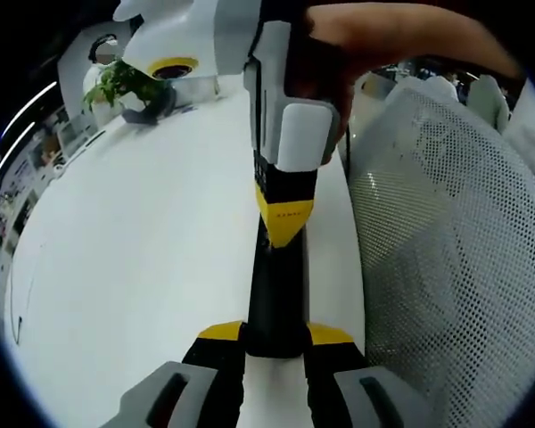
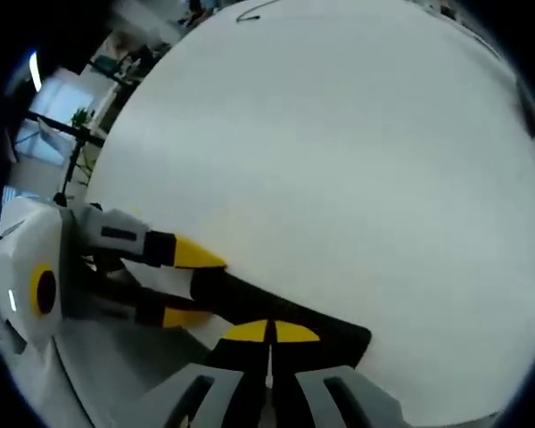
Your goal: Press the specified remote control buttons in sequence, fully releasing each button before pressing the next.
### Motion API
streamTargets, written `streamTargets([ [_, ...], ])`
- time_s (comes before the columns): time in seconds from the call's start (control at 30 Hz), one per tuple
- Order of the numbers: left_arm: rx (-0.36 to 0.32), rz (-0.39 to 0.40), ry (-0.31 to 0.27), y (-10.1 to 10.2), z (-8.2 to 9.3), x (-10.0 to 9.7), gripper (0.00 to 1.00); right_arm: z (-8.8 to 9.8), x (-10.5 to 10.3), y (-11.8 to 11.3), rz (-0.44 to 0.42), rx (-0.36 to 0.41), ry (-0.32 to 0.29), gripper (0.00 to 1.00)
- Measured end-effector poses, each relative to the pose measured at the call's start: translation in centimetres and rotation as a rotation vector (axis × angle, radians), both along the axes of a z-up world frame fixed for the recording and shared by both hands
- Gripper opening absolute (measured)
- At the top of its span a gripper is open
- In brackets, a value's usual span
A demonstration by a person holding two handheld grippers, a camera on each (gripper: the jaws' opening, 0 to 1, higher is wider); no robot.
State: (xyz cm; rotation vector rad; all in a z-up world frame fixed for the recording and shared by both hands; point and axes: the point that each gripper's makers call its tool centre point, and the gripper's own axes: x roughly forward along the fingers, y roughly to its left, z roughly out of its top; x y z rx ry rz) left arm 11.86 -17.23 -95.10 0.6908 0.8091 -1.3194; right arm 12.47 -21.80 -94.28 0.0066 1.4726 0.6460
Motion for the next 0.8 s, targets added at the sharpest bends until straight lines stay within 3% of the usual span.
streamTargets([
  [0.37, -0.007, -0.004, -0.001, -0.02, 0.03, -0.01, 0.25, -0.11, 0.14, 0.06, -0.014, -0.057, -0.059, 0.00],
  [0.63, 0.013, -0.017, 0.007, -0.02, -0.02, 0.06, 0.24, 0.11, 0.18, -0.11, -0.060, 0.015, -0.059, 0.00],
  [0.8, 0.008, -0.017, 0.006, 0.01, -0.01, 0.05, 0.24, 0.18, -0.18, -0.29, -0.026, 0.003, -0.070, 0.00],
])
